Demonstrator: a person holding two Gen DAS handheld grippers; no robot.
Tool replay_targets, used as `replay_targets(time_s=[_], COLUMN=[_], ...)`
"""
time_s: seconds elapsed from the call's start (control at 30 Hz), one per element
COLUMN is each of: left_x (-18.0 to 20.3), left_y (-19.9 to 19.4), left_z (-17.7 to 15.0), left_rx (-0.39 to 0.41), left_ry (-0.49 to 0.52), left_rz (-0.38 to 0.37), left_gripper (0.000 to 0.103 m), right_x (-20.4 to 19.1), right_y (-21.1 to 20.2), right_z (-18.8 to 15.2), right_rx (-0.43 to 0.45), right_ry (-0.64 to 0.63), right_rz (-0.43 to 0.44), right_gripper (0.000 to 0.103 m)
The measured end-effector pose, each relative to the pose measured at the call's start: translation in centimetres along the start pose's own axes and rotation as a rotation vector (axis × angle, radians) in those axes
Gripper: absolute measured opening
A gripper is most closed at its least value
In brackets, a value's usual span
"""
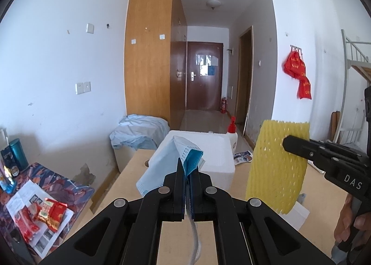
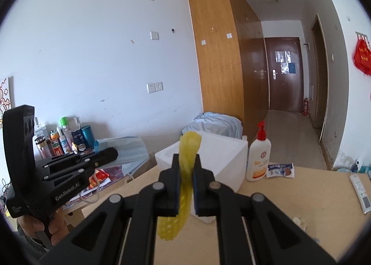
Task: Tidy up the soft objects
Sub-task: 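Carry the mask and yellow net with both grippers over the white foam box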
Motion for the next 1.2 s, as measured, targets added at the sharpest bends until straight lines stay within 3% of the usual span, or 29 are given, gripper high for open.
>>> replay_targets(time_s=[0.6, 1.2], left_x=[0.1, 0.6], left_y=[4.5, 9.6], left_z=[3.4, 7.7], left_rx=[-0.01, 0.046], left_ry=[0.004, 0.02], left_rz=[-0.025, -0.091], left_gripper=[0.003, 0.003], right_x=[1.0, 4.1], right_y=[3.8, 8.3], right_z=[3.3, 5.5], right_rx=[0.022, 0.046], right_ry=[-0.04, -0.034], right_rz=[-0.019, -0.039], right_gripper=[0.011, 0.011])
Point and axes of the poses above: each gripper's, at about its wrist camera, not at the fingertips, and y roughly the way its jaws point, x to its right, z to its top, the point moved 8 cm from there along y, roughly the way its jaws point, and after that the axes turned 4 degrees about -y, right-handed, at the moved point
